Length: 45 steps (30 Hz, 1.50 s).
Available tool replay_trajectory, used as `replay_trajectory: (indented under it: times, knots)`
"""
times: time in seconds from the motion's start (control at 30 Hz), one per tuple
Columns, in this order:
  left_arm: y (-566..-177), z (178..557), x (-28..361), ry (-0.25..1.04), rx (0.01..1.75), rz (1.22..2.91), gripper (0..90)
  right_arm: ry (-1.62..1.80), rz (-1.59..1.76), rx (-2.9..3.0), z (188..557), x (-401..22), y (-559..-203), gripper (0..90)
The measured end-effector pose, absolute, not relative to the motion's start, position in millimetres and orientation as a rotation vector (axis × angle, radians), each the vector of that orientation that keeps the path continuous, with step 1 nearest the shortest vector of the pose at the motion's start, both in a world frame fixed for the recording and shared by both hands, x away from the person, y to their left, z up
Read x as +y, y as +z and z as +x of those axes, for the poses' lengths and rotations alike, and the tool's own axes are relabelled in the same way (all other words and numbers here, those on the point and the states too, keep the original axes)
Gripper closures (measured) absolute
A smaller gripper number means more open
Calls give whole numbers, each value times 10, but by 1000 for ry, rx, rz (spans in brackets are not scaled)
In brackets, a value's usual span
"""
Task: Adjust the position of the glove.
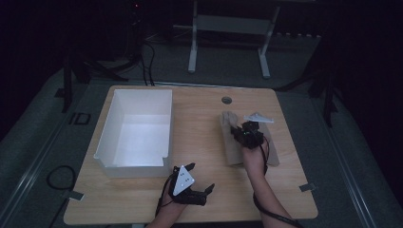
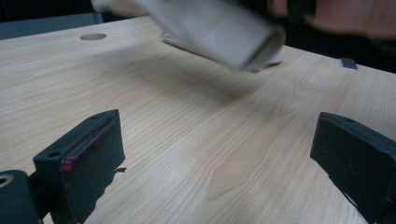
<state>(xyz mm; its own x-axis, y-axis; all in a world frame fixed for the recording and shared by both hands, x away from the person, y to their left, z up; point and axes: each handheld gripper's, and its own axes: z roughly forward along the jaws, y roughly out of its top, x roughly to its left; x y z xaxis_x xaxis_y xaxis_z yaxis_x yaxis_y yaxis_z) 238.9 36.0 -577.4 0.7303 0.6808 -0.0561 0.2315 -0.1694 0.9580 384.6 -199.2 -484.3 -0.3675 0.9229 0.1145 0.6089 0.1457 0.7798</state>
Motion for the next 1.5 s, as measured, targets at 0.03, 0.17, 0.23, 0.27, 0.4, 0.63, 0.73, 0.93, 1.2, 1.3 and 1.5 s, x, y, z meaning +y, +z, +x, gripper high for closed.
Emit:
replay_trajectory:
  times: [0.03, 0.17, 0.23, 0.27, 0.4, 0.63, 0.73, 0.93, 1.2, 1.3, 1.5]
  knots:
    - [-5774, 2387, 357, 470, 725, 1737, 29, 1078, 1485, 2036, 3833, -1995, -4918, 795]
    - [-5774, 2385, 358, 472, 721, 1738, 29, 1020, 1508, 2030, 3825, -2007, -5128, 794]
    - [-5775, 2388, 360, 465, 726, 1734, 30, 972, 1541, 2022, 3852, -2029, -5294, 793]
    - [-5775, 2389, 360, 464, 727, 1732, 29, 964, 1555, 2021, 3858, -2035, -5337, 792]
    - [-5775, 2389, 362, 463, 724, 1734, 30, 925, 1565, 2024, 3875, -2038, -5483, 778]
    - [-5776, 2388, 363, 462, 723, 1732, 30, 923, 1538, 2047, 3876, -2028, -5602, 635]
    - [-5775, 2387, 364, 461, 721, 1732, 29, 892, 1445, 2100, 3889, -2011, -5614, 601]
    - [-5775, 2389, 366, 459, 725, 1733, 29, 919, 1305, 2225, 3978, -2073, -5615, 549]
    - [-5775, 2391, 369, 456, 725, 1731, 30, 970, 1288, 2228, 4006, -2096, -5523, 436]
    - [-5775, 2389, 367, 456, 724, 1731, 29, 1013, 1284, 2210, 4005, -2150, -5418, 444]
    - [-5774, 2386, 367, 459, 721, 1732, 30, 1060, 1227, 2183, 4020, -2306, -5170, 448]
